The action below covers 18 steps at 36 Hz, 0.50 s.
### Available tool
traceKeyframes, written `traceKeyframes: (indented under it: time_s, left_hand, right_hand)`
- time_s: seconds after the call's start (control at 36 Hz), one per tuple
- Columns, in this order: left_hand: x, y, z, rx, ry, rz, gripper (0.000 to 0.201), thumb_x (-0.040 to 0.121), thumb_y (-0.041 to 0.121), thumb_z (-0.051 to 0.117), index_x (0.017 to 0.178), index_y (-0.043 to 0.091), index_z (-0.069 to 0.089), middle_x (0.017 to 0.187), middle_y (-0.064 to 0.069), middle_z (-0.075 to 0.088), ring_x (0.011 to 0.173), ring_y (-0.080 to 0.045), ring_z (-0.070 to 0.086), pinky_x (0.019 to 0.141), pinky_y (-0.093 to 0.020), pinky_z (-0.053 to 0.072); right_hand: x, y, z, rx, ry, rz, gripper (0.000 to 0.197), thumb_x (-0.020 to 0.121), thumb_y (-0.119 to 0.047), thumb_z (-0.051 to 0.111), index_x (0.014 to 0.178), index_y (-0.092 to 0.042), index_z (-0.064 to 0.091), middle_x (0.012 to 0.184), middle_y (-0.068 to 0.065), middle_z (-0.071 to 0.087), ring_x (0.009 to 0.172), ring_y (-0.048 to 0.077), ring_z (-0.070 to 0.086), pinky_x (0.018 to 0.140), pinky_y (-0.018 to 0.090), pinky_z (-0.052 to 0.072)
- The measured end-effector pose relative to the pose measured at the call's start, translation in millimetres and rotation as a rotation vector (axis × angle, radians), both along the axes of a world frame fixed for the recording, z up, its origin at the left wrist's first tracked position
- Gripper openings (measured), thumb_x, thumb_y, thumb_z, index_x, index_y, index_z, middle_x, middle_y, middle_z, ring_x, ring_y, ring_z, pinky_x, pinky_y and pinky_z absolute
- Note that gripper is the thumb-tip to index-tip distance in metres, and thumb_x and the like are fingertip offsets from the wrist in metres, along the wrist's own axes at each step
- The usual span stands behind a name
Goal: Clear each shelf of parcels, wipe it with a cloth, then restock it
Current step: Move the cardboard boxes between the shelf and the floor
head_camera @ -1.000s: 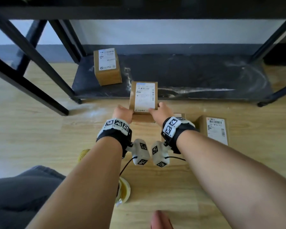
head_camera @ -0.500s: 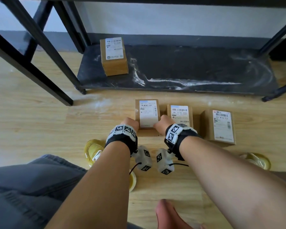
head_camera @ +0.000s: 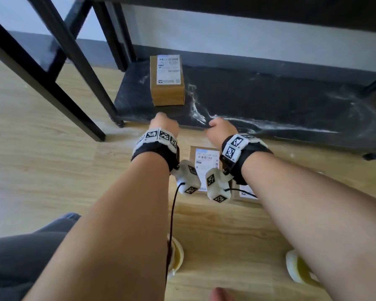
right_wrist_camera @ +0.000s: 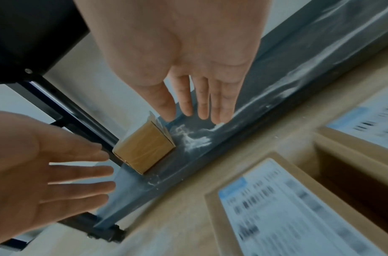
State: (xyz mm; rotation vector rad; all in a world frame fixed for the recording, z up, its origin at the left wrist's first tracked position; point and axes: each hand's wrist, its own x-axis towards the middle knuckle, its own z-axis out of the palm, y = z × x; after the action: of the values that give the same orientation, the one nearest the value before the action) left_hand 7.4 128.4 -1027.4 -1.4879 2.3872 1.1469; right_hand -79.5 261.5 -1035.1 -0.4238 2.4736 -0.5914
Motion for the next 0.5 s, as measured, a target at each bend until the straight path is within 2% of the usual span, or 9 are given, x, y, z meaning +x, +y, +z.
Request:
traceKeyframes:
  time_s: [0.06, 0.17, 0.22, 0.28, 0.33, 0.39, 0.44, 0.5]
  left_hand:
    - [-10.4, -18.3, 7.2, -0.014, 0.059, 0.022, 0.038, 0.094, 0.012, 0.044, 0.131, 0.005, 0.05, 0.129, -0.014, 0.055, 0.117, -0.032, 0.053, 0.082, -0.029, 0.039]
    - [-29.5, -49.7, 15.4, -0.084, 0.107, 0.031, 0.037, 0.098, 0.014, 0.042, 0.132, 0.004, 0.051, 0.132, -0.016, 0.055, 0.121, -0.03, 0.052, 0.093, -0.032, 0.042]
    - [-39.6, -62.3, 18.0, -0.09, 0.093, 0.023, 0.036, 0.096, 0.012, 0.043, 0.129, 0.005, 0.055, 0.128, -0.016, 0.058, 0.116, -0.031, 0.054, 0.085, -0.034, 0.043]
    - [-48.4, -75.1, 16.4, -0.087, 0.072, 0.011, 0.033, 0.095, 0.012, 0.042, 0.122, 0.005, 0.06, 0.12, -0.015, 0.062, 0.1, -0.03, 0.058, 0.073, -0.033, 0.04]
    - [-54.6, -84.2, 11.0, -0.078, 0.07, 0.018, 0.034, 0.095, 0.013, 0.041, 0.121, 0.007, 0.06, 0.117, -0.014, 0.063, 0.093, -0.029, 0.057, 0.071, -0.029, 0.038]
    - [-57.7, -90.3, 2.5, -0.081, 0.078, 0.025, 0.036, 0.095, 0.013, 0.04, 0.125, 0.007, 0.057, 0.121, -0.015, 0.062, 0.104, -0.032, 0.057, 0.075, -0.029, 0.039]
    - [-61.8, -94.0, -5.9, -0.066, 0.091, 0.03, 0.037, 0.097, 0.014, 0.039, 0.129, 0.003, 0.053, 0.126, -0.018, 0.058, 0.114, -0.034, 0.054, 0.085, -0.032, 0.043]
    - [-65.2, -97.0, -12.4, -0.046, 0.09, 0.037, 0.038, 0.099, 0.015, 0.038, 0.133, 0.003, 0.047, 0.13, -0.018, 0.055, 0.119, -0.033, 0.052, 0.09, -0.032, 0.041]
  right_hand:
    - [-11.8, -15.9, 5.3, -0.035, 0.01, 0.001, 0.036, 0.095, -0.022, 0.052, 0.129, -0.012, 0.056, 0.13, 0.009, 0.058, 0.116, 0.028, 0.056, 0.095, 0.033, 0.045]
    - [-35.6, -47.9, 10.1, -0.097, 0.012, -0.006, 0.045, 0.093, -0.028, 0.054, 0.138, -0.019, 0.049, 0.137, 0.004, 0.054, 0.12, 0.026, 0.054, 0.096, 0.03, 0.042]
    - [-46.9, -62.7, 10.0, -0.119, -0.006, 0.009, 0.047, 0.093, -0.026, 0.052, 0.14, -0.019, 0.047, 0.138, 0.004, 0.053, 0.12, 0.025, 0.054, 0.091, 0.028, 0.041]
    - [-55.4, -77.2, 8.8, -0.137, -0.016, 0.021, 0.048, 0.094, -0.023, 0.051, 0.141, -0.019, 0.045, 0.139, 0.003, 0.052, 0.121, 0.024, 0.053, 0.087, 0.026, 0.038]
    - [-61.2, -90.5, 4.2, -0.155, -0.028, 0.023, 0.05, 0.094, -0.022, 0.052, 0.144, -0.019, 0.043, 0.142, 0.003, 0.049, 0.124, 0.024, 0.051, 0.087, 0.025, 0.037]
    - [-64.6, -102.1, -2.0, -0.173, -0.043, 0.026, 0.053, 0.094, -0.022, 0.052, 0.146, -0.02, 0.04, 0.144, 0.002, 0.048, 0.125, 0.024, 0.051, 0.091, 0.025, 0.038]
    - [-68.2, -111.9, -8.5, -0.184, -0.049, 0.025, 0.056, 0.093, -0.023, 0.053, 0.147, -0.02, 0.038, 0.145, 0.003, 0.047, 0.125, 0.024, 0.051, 0.092, 0.026, 0.039]
    - [-72.0, -119.8, -13.7, -0.172, -0.049, 0.039, 0.059, 0.093, -0.024, 0.053, 0.149, -0.019, 0.035, 0.148, 0.003, 0.044, 0.129, 0.024, 0.049, 0.094, 0.026, 0.038]
